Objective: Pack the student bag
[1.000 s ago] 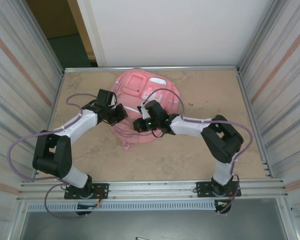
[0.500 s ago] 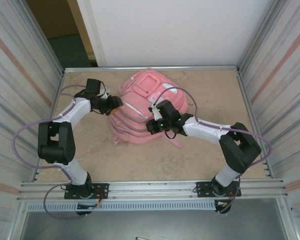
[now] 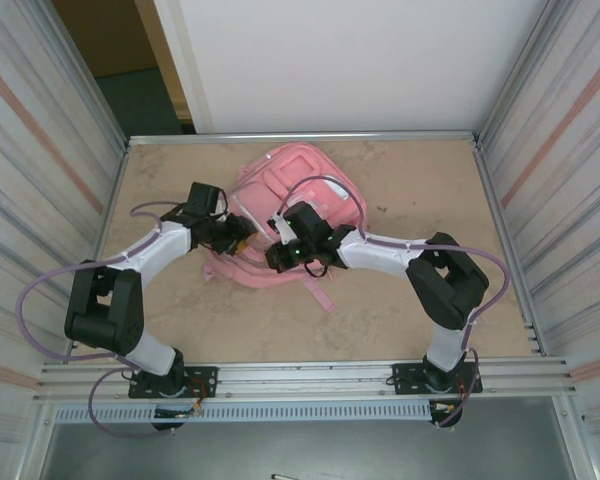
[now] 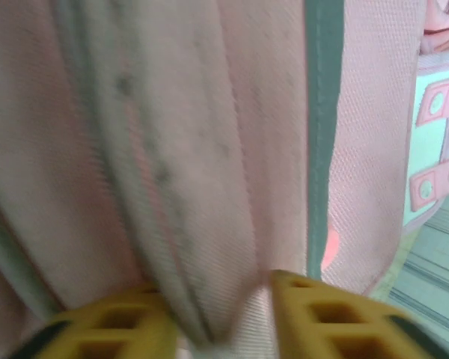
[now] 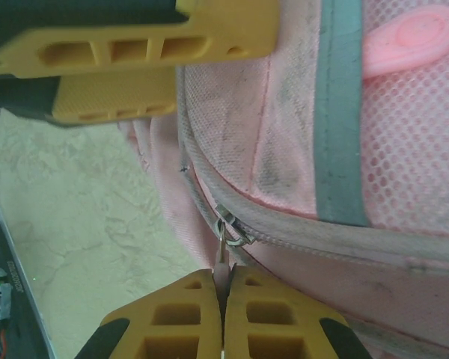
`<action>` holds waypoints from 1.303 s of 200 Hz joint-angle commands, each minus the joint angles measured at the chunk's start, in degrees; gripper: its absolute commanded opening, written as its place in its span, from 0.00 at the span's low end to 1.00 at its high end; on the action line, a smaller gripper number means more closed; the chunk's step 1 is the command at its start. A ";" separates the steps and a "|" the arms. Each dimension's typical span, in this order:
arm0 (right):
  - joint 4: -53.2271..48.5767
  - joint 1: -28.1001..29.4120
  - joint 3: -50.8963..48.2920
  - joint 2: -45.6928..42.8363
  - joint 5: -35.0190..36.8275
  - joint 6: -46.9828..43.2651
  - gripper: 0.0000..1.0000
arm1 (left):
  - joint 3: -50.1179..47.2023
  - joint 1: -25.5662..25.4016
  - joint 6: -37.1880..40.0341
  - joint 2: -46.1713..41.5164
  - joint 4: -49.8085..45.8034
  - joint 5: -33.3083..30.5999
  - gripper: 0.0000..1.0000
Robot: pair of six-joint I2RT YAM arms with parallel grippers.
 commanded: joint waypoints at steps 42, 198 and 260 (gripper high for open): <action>-2.78 -5.88 -10.31 -7.19 10.76 -8.21 0.00 | 2.63 3.17 7.28 0.61 -1.18 1.31 0.00; 0.48 -23.76 -27.36 -44.21 27.24 -10.00 0.95 | -3.41 -4.30 29.33 -19.92 5.73 -28.24 0.99; 30.37 -32.10 -49.13 -57.62 34.69 -20.77 0.99 | -30.54 -9.88 59.22 -26.71 41.89 -53.41 0.99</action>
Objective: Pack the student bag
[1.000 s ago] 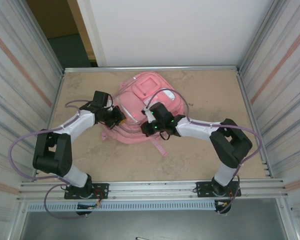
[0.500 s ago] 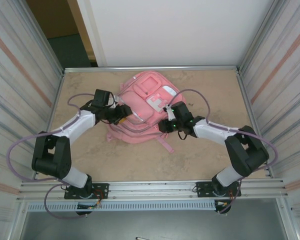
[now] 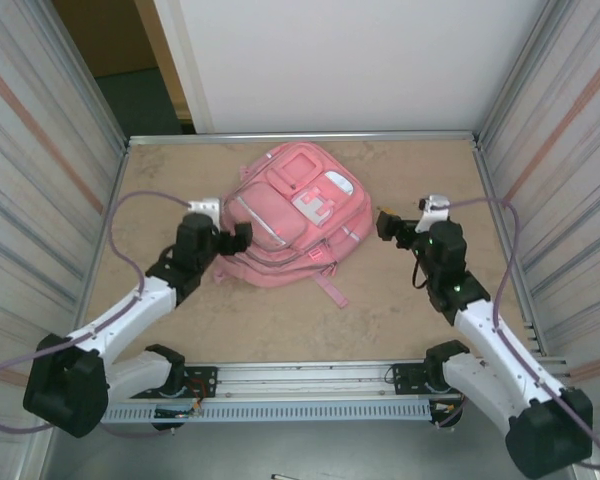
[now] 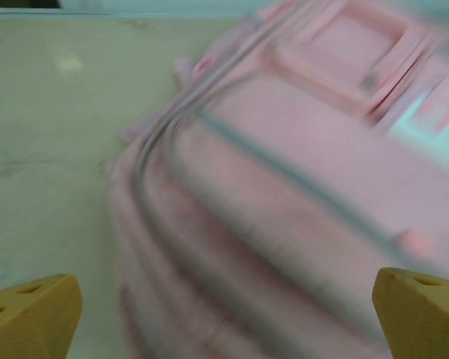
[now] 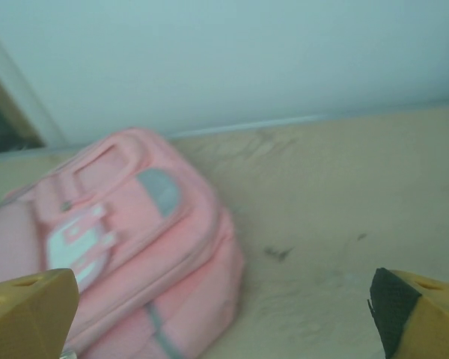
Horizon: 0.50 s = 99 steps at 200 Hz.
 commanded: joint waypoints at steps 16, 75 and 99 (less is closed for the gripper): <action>8.12 -3.58 -6.30 4.05 6.35 -8.33 0.99 | -9.27 1.00 19.64 -3.07 17.18 -15.82 0.99; 24.46 -10.62 -11.87 18.85 0.18 -6.57 0.99 | -18.01 10.12 20.55 -8.19 20.43 -5.57 0.99; 33.14 -10.69 -10.58 27.46 -2.98 -8.62 0.99 | -15.61 10.21 19.31 -7.37 15.40 -4.30 0.99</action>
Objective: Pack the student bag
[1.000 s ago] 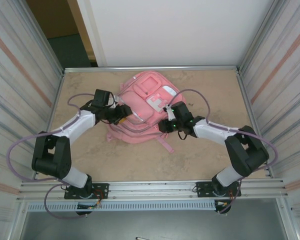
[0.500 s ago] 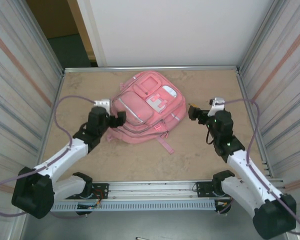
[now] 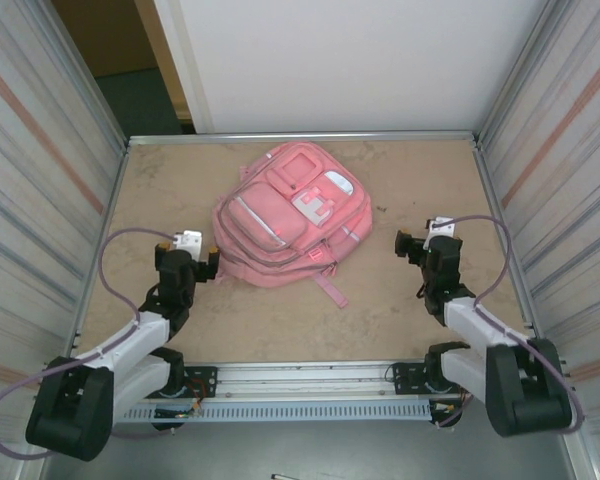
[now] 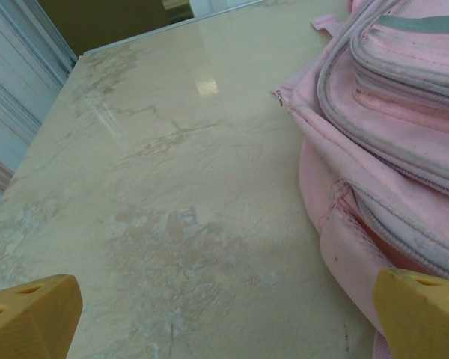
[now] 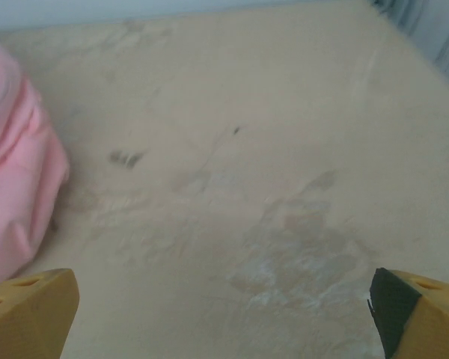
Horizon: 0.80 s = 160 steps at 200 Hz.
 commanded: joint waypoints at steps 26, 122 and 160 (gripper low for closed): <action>3.80 -0.48 6.98 9.29 -9.25 -4.54 0.99 | 1.08 -0.07 -1.14 -4.97 -5.00 1.95 0.99; 2.95 -4.90 6.85 7.28 -8.38 -3.08 0.99 | -2.03 5.05 -1.09 -4.33 4.72 11.11 0.99; 14.20 -9.90 5.11 13.91 -12.58 -2.93 0.99 | -1.18 10.13 -1.99 2.51 12.23 18.13 0.99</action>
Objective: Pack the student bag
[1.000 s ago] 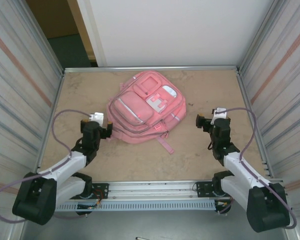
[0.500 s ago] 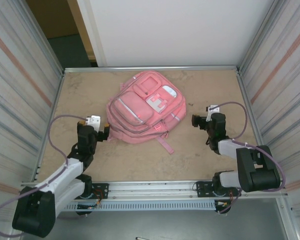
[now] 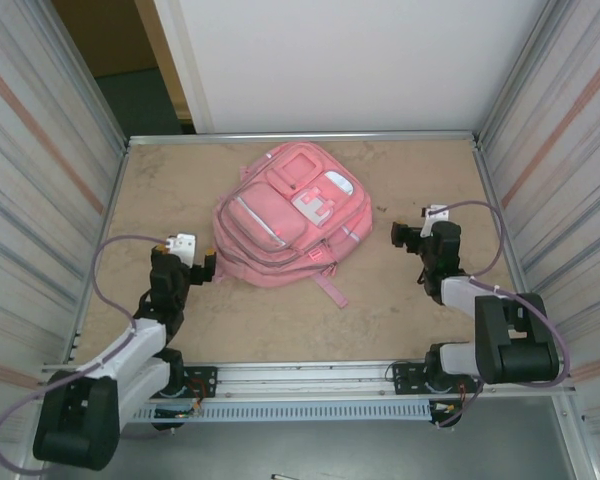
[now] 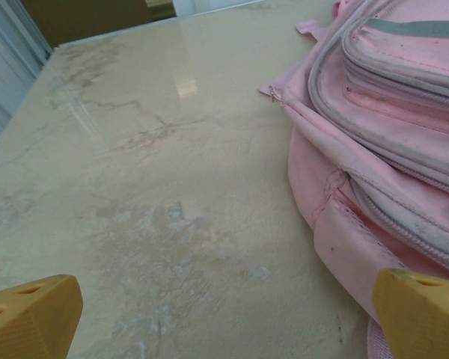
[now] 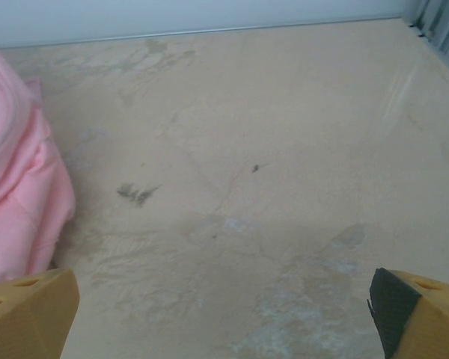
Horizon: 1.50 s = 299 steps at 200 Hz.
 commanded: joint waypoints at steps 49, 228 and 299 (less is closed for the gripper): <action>14.15 -3.24 0.83 13.12 -3.33 0.10 0.99 | 4.11 7.02 -3.34 10.79 14.29 14.56 0.99; 6.07 -3.14 4.02 12.06 -2.14 0.53 0.99 | 14.17 7.97 -3.84 31.17 17.61 13.08 0.99; 6.03 -3.18 4.03 12.01 -2.13 0.53 0.99 | 13.95 6.49 -2.95 31.02 17.93 10.42 0.99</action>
